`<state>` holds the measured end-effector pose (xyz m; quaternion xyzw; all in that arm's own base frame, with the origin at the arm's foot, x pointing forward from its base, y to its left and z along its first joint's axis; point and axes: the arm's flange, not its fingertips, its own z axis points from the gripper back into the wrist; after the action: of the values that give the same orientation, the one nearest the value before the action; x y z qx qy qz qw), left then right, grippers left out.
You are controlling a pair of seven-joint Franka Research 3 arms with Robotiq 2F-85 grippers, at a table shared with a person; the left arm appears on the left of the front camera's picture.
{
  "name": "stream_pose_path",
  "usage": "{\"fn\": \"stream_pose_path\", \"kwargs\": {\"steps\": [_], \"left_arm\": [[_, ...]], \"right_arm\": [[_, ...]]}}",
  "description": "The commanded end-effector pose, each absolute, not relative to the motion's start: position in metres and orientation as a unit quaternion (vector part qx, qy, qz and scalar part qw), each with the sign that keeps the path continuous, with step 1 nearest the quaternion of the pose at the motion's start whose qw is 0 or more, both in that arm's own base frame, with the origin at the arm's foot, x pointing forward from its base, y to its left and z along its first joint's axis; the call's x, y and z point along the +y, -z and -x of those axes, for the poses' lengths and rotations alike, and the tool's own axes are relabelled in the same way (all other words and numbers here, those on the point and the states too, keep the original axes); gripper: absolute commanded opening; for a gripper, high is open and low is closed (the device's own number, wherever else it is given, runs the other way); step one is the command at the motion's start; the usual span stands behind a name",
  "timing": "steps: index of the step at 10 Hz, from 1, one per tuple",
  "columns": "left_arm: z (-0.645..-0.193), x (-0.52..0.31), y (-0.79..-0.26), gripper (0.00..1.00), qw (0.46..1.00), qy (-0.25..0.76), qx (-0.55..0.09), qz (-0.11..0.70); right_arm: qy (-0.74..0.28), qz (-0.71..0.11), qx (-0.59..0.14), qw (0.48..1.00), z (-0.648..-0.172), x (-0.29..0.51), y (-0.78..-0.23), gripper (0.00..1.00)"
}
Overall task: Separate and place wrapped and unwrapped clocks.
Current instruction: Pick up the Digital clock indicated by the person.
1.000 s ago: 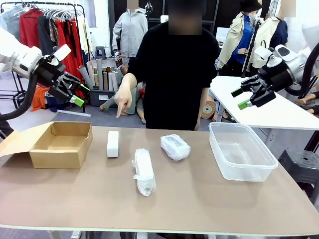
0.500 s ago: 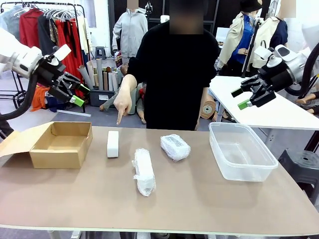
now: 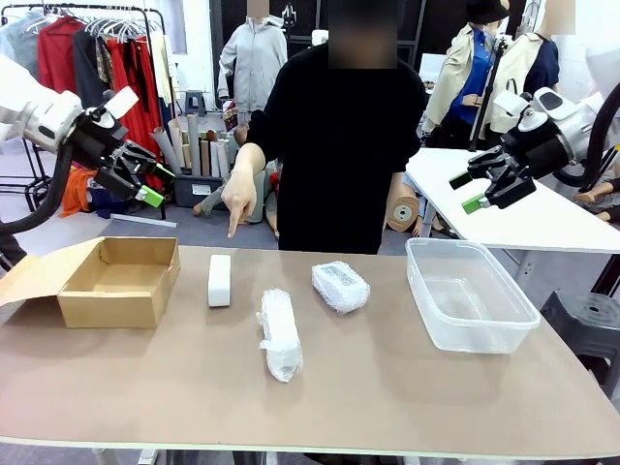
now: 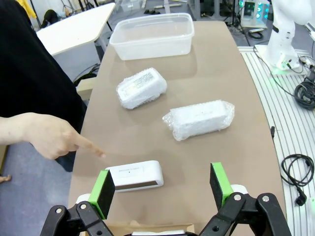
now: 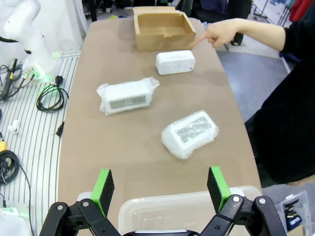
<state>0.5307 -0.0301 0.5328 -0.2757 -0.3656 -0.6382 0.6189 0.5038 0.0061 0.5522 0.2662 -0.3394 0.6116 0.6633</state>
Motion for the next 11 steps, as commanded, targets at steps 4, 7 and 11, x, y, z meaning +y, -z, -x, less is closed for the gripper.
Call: {"fn": "stream_pose_path", "kwargs": {"steps": [4,7,11], "left_arm": [[-0.5292,-0.0299,-0.5336,1.00,0.619,0.638,-0.367,0.274],[-0.5292,-0.0299,-0.5336,1.00,0.619,0.638,-0.367,0.274],[-0.5292,-0.0299,-0.5336,1.00,0.619,0.638,-0.367,0.274]], "right_arm": [[-0.610,-0.266,-0.339,0.665,-0.5032,0.0076,-0.5509,1.00],[-0.610,-0.266,-0.339,0.665,-0.5032,0.0076,-0.5509,1.00],[-0.610,-0.266,-0.339,0.665,-0.5032,0.0076,-0.5509,1.00]]}}
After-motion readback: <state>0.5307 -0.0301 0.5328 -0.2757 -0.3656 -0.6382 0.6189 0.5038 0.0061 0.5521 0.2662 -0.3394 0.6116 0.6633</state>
